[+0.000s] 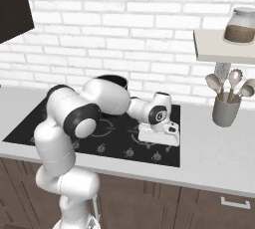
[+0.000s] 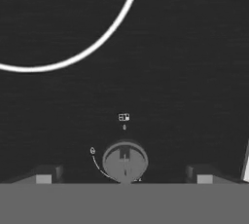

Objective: Pick the kettle from the counter and place it on a stove burner. Then turn the burner on.

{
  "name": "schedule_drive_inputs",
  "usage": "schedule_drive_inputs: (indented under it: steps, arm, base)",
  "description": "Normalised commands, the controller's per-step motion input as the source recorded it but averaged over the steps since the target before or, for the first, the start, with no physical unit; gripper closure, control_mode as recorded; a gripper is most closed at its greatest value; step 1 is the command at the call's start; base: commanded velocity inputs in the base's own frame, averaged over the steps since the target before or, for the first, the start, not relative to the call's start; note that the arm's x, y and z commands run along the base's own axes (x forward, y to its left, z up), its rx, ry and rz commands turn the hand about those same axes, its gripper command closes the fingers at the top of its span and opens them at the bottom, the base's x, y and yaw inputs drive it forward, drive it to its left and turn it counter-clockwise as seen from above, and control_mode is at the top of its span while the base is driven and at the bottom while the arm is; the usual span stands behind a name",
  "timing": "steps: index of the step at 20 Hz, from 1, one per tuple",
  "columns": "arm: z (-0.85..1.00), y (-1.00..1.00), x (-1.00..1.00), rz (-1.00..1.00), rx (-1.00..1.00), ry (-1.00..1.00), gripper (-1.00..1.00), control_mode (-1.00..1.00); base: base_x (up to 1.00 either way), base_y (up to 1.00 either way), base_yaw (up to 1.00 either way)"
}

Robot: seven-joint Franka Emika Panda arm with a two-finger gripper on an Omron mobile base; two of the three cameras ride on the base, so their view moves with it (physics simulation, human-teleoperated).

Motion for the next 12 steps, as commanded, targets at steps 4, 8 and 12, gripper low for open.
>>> schedule_drive_inputs:
  steps: [4, 8, 12]
  arm:
    - [-0.13, -0.02, 0.03, 0.03, 0.04, -0.06, -1.0, -1.0]
    - [-0.13, -0.01, -0.17, 0.01, 0.0, -0.07, -1.0, -1.0]
    - [-0.08, 0.0, -0.52, 0.04, 0.0, -0.09, -1.0, -1.0]
  base:
    - [0.0, 0.0, 0.0]
    - [0.0, 0.0, 0.0]
    - [0.0, 0.0, 0.0]
